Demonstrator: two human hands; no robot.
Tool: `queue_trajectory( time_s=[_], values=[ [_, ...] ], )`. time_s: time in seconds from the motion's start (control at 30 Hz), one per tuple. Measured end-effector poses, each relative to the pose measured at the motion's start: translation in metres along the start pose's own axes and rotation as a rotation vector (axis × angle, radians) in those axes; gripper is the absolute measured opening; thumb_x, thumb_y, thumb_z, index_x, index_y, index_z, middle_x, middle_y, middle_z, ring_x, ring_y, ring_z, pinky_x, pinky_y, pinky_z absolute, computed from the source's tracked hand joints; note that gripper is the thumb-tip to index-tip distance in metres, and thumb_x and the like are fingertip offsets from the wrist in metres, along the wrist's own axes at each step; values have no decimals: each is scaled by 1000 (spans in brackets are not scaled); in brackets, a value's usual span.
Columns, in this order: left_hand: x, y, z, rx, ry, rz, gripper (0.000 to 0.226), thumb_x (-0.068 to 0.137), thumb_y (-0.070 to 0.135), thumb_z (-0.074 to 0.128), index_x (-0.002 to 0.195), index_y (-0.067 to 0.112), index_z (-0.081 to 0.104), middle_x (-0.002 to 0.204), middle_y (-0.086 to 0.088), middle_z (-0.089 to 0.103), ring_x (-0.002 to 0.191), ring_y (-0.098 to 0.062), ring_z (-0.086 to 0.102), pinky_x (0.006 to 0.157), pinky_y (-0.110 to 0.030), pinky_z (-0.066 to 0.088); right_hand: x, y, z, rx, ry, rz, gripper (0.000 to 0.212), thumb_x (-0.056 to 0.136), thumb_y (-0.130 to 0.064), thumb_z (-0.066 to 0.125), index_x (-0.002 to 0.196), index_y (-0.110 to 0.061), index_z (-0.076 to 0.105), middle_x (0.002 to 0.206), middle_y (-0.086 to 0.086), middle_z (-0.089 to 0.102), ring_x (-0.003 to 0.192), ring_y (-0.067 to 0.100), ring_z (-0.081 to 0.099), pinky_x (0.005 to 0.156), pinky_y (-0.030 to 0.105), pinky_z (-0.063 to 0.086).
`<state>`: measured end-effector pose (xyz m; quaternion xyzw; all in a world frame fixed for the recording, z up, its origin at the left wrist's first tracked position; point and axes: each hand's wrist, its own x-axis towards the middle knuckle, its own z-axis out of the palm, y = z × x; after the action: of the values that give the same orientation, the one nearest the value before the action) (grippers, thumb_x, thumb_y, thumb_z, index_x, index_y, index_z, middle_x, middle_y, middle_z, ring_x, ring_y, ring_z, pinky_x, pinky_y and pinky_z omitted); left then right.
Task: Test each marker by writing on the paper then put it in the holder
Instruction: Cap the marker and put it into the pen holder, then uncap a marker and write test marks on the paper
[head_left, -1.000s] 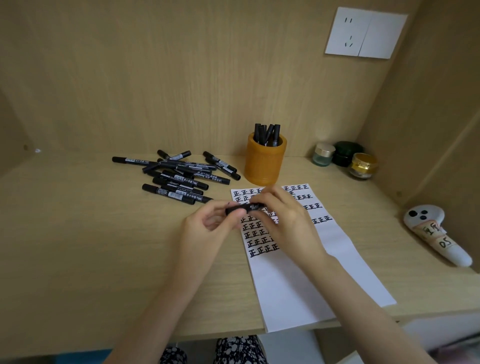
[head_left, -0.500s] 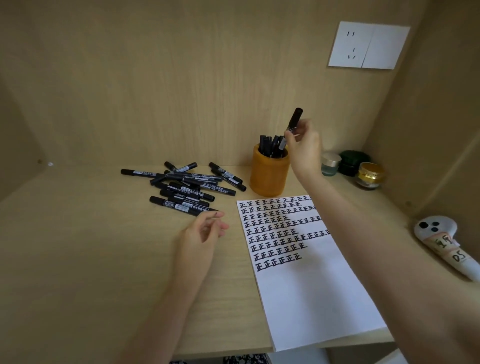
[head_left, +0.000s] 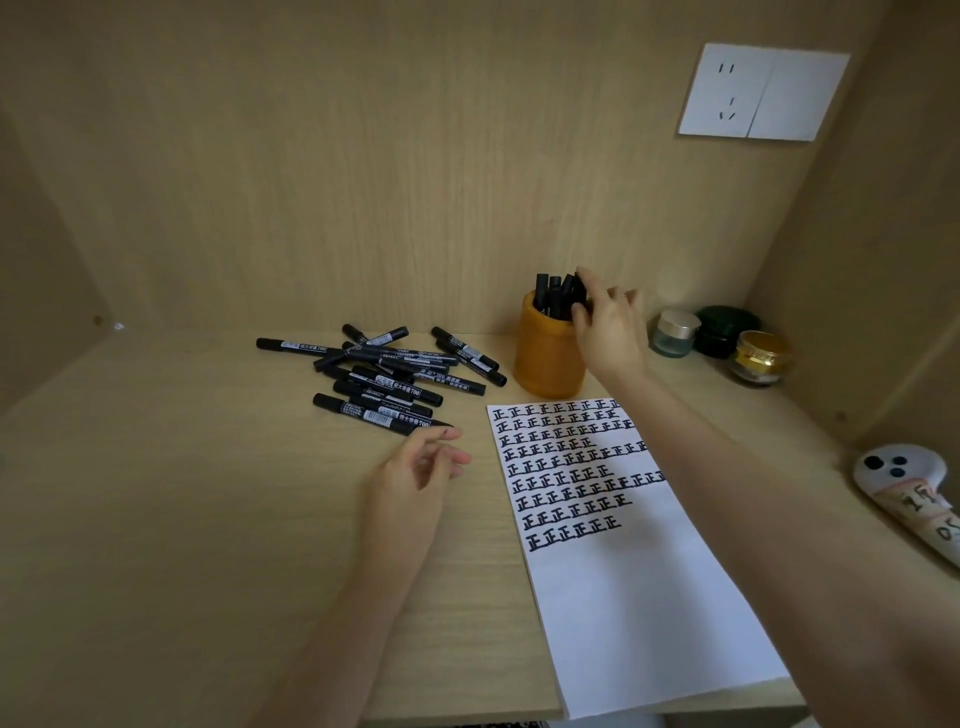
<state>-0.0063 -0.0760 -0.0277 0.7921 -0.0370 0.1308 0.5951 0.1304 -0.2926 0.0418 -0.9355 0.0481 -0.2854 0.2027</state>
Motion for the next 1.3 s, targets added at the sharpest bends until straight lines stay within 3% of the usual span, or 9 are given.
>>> queue_trajectory(
  time_s=[0.1,0.2,0.3,0.4,0.6,0.83,1.03,1.13,1.3],
  values=[
    [-1,1,0,-31,53,-28,18,94,17,52,102,31,59,89,11,69,86,-2,64,78,-19,49,-11,-7,0,13,87,-24,53,99,-21,46,149,-22,29,134,19,41,123,32,34,99,37,33],
    [2,-1,-2,-78,170,-46,21,95,15,50,112,24,59,101,12,66,95,-1,61,85,-18,46,-35,-27,1,198,164,-142,36,96,-14,51,131,-14,54,125,15,46,117,27,36,95,33,36],
    [6,-9,-5,-71,256,-22,23,95,11,49,114,23,57,107,13,64,100,0,59,87,-16,43,-69,-47,11,292,-106,-199,20,96,-21,55,110,-16,66,113,2,51,112,16,38,94,27,32],
    [6,-11,-6,-54,283,-15,26,95,8,48,113,25,55,110,14,61,100,2,58,87,-17,43,-97,-59,30,309,-357,-179,21,93,-30,58,108,-18,68,110,-1,56,111,14,42,96,31,37],
    [7,-14,-7,-72,287,-37,26,94,6,49,114,21,57,111,11,62,98,-1,59,91,-20,44,-108,-67,54,261,-414,-108,40,86,-38,67,118,-14,66,118,8,57,118,21,44,99,34,37],
    [7,-12,-7,-47,267,-60,30,92,3,49,113,23,56,109,10,62,100,1,57,89,-17,43,-111,-63,58,335,-347,-57,21,88,-28,66,102,-14,71,101,3,62,101,17,50,84,30,41],
    [5,-12,-7,-31,254,-30,34,90,2,52,116,23,56,115,12,60,103,1,56,96,-25,46,-118,-45,15,713,-209,117,13,93,-20,60,104,-16,66,91,-3,65,81,2,56,68,8,42],
    [3,-10,-5,-16,225,-3,41,88,5,58,117,33,51,121,12,53,109,-1,52,100,-27,44,-125,-32,-6,860,-183,224,11,95,-25,58,102,-20,64,93,0,69,83,4,61,73,11,45],
    [-5,0,-2,125,141,212,59,82,26,69,132,33,39,134,16,35,128,-2,34,107,-22,26,-144,-18,-29,1030,-244,293,7,95,-20,58,94,-14,63,79,-1,69,65,2,57,61,12,42]
  ],
)
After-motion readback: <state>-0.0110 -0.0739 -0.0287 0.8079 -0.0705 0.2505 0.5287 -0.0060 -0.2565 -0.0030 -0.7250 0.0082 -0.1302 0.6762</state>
